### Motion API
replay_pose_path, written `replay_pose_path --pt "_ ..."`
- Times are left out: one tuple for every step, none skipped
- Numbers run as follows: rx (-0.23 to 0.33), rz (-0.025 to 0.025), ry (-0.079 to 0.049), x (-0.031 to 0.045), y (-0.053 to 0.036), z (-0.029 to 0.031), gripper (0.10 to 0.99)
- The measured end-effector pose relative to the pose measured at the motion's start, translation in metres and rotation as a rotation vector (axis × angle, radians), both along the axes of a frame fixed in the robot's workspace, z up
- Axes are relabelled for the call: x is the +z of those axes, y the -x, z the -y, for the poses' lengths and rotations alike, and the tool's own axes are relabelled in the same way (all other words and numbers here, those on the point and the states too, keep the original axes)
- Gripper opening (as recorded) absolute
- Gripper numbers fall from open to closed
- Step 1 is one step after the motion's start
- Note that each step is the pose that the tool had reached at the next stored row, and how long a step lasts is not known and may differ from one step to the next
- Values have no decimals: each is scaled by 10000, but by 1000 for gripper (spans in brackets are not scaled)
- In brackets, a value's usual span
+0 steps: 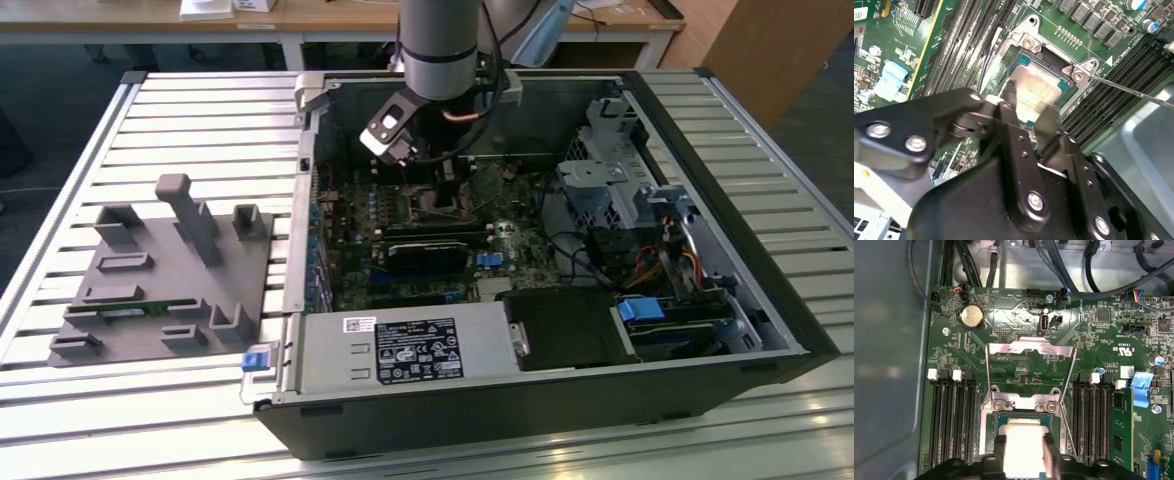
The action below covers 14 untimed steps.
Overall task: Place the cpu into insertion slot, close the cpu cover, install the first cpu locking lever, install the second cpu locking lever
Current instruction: 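Place the cpu into insertion slot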
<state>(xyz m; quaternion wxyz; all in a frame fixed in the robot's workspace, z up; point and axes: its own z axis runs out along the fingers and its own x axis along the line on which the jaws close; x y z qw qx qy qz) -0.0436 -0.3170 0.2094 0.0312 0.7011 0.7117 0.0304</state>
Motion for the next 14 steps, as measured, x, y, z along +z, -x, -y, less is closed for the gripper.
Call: replay_pose_path --pt "0 -3 -1 3 0 0 416" --pt "1 -9 -1 7 0 0 357" --pt "0 -12 0 10 0 0 298" --pt "0 -16 1 16 0 0 298" --pt "0 -15 -1 17 0 0 180" --pt "-2 -14 -2 17 0 0 122" --pt "-7 -14 -3 17 0 0 122" --pt "-12 -15 -1 18 0 0 106" --pt "-13 -16 0 19 0 0 106" --pt "-14 -16 0 19 0 0 106" --pt "-14 -17 2 22 0 0 106" --pt "-14 -18 3 25 0 0 106" --pt "-14 -17 2 29 0 1 106" --pt "-14 -16 1 33 0 1 106"
